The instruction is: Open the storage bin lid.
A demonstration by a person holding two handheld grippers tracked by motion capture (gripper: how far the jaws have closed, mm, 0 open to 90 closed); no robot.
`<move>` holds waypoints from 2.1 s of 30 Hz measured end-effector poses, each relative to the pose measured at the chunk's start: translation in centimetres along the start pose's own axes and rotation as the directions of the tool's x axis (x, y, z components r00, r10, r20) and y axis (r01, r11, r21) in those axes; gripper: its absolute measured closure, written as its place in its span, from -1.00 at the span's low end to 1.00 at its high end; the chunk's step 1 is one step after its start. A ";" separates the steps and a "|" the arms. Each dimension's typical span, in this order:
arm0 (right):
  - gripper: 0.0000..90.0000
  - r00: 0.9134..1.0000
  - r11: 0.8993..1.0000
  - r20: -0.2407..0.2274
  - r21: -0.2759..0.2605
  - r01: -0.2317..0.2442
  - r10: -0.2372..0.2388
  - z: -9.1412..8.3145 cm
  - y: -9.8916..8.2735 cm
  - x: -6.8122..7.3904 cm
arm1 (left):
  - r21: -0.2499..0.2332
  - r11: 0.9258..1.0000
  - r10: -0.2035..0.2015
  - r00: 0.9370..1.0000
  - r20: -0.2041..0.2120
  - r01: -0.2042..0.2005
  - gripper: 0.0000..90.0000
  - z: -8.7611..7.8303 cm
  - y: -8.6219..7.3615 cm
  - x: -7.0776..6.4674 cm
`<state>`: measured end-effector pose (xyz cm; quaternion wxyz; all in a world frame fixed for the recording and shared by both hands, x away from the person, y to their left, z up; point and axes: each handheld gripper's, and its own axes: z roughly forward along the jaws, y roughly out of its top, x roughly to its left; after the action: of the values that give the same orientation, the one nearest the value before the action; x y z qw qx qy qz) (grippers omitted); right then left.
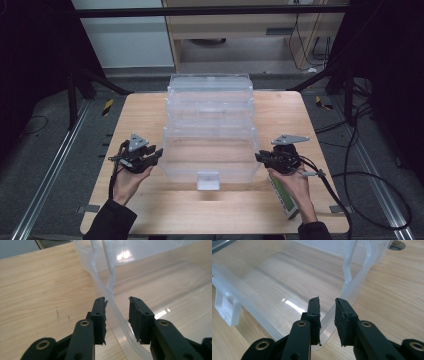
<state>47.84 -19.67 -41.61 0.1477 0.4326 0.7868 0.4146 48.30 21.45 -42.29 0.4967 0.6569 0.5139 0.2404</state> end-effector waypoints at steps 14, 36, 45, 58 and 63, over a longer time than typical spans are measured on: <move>0.66 1.000 1.000 0.007 0.004 0.000 -0.001 0.0 0.1 0.1 | 0.023 1.000 -0.009 1.000 0.007 0.009 0.58 0.3 -0.7 -0.1; 0.65 1.000 1.000 0.009 0.018 0.003 -0.003 -0.1 0.1 0.4 | 0.007 1.000 0.005 1.000 0.012 -0.005 0.56 -0.4 -1.2 -0.4; 0.39 1.000 1.000 0.020 0.008 0.004 -0.004 0.1 0.0 0.4 | -0.031 0.999 -0.012 1.000 0.015 0.013 0.33 -1.2 -0.5 0.5; 0.07 0.999 0.999 0.045 -0.049 -0.006 0.008 -2.8 0.8 -0.4 | -0.123 0.991 -0.047 0.998 0.035 0.051 -0.01 -3.5 1.3 2.4; -0.02 0.997 0.998 0.071 -0.066 -0.016 0.021 -3.8 0.8 -1.1 | -0.123 0.991 -0.053 0.999 -0.005 0.052 -0.10 -3.8 1.3 3.8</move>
<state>46.64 -22.29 -38.82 0.1860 0.4496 0.7630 0.4256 47.09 26.47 -40.36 0.5402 0.6104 0.5171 0.2611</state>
